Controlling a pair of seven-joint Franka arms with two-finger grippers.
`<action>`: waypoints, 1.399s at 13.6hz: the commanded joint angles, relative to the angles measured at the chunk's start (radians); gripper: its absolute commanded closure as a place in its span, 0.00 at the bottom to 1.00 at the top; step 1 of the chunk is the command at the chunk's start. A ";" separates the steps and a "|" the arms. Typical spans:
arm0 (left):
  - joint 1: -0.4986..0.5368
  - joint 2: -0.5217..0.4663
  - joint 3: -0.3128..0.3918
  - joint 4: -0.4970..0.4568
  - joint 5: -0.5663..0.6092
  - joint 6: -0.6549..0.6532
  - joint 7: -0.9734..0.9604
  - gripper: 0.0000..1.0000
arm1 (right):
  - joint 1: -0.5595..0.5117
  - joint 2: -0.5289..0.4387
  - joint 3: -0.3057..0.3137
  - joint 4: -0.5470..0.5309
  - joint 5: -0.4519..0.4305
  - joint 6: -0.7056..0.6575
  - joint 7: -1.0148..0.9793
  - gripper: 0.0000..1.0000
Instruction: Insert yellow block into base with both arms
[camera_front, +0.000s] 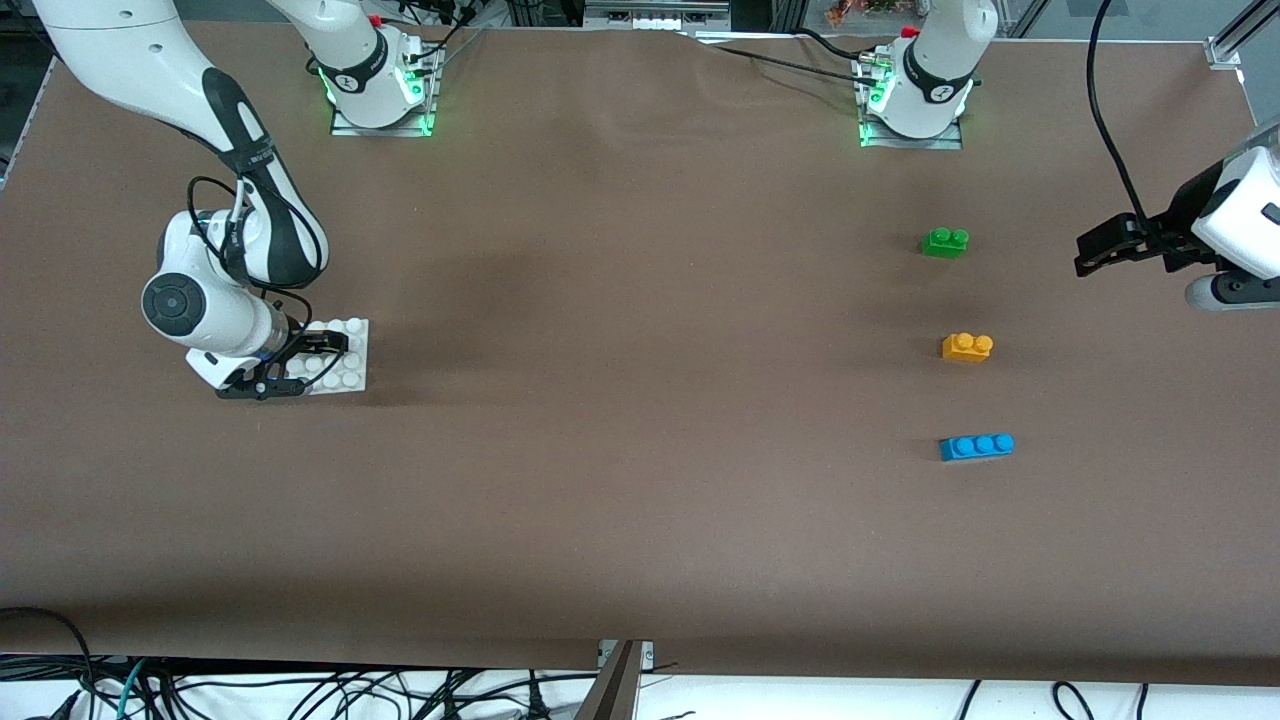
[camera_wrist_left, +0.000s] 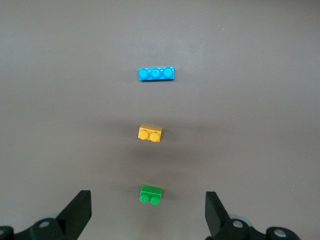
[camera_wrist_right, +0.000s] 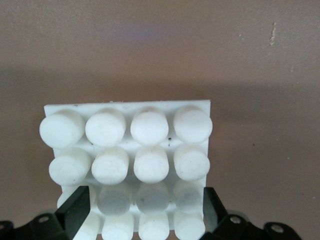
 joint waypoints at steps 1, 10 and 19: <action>-0.003 -0.011 -0.001 0.008 0.021 -0.012 -0.009 0.00 | -0.009 -0.012 0.004 -0.026 -0.016 0.026 -0.029 0.00; 0.003 -0.011 -0.001 0.008 0.020 -0.012 -0.011 0.00 | -0.011 0.031 -0.011 -0.032 -0.013 0.066 -0.012 0.00; 0.003 -0.011 -0.001 0.007 0.020 -0.014 -0.009 0.00 | 0.018 0.059 0.015 -0.028 0.003 0.111 0.073 0.00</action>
